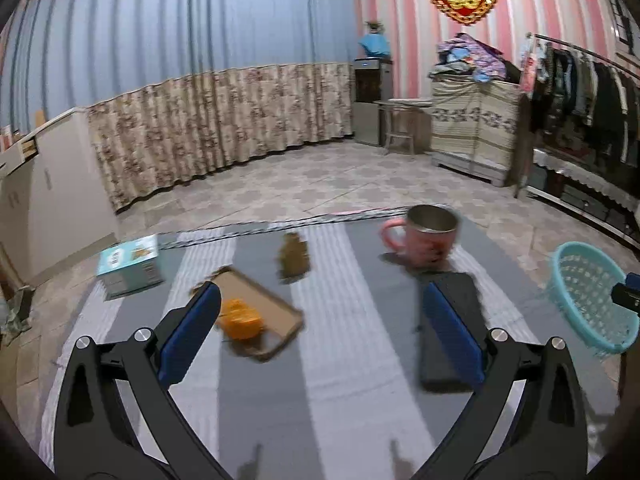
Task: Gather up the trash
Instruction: 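Move both open tools back over the mat toward the remaining items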
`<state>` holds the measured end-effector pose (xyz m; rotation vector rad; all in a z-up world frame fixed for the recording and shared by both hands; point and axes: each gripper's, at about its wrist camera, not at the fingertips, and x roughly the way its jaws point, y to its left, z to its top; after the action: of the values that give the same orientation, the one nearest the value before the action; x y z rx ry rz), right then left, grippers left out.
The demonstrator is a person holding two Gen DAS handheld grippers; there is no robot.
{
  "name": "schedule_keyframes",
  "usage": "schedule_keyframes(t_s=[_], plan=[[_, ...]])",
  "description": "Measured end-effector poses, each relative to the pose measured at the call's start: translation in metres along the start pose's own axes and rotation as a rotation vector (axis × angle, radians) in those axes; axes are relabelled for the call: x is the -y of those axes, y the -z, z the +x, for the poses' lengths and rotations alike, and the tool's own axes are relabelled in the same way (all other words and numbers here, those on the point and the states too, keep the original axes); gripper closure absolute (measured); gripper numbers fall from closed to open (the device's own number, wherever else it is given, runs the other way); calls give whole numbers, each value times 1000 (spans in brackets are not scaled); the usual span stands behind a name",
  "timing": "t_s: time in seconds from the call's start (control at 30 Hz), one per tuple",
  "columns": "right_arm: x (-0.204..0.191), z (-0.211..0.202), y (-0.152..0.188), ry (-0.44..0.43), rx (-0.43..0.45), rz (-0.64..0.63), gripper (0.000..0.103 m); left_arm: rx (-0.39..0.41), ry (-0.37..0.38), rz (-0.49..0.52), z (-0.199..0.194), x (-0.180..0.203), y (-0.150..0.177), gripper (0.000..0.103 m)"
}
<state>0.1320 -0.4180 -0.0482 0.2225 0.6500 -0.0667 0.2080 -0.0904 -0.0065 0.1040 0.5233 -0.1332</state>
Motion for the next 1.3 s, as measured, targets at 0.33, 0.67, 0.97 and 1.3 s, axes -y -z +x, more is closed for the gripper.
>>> schedule_keyframes(t_s=[0.33, 0.67, 0.97, 1.3], plan=[[-102, 34, -10, 6, 28, -121, 10, -59, -66, -28, 31, -78, 17, 5], [-145, 87, -26, 11, -7, -143, 10, -174, -7, -25, 103, -98, 26, 6], [-158, 116, -29, 28, -59, -159, 10, -279, 85, 34, 140, -82, 35, 32], [-188, 125, -35, 30, -73, -206, 10, -284, 139, 22, 132, -86, 28, 64]])
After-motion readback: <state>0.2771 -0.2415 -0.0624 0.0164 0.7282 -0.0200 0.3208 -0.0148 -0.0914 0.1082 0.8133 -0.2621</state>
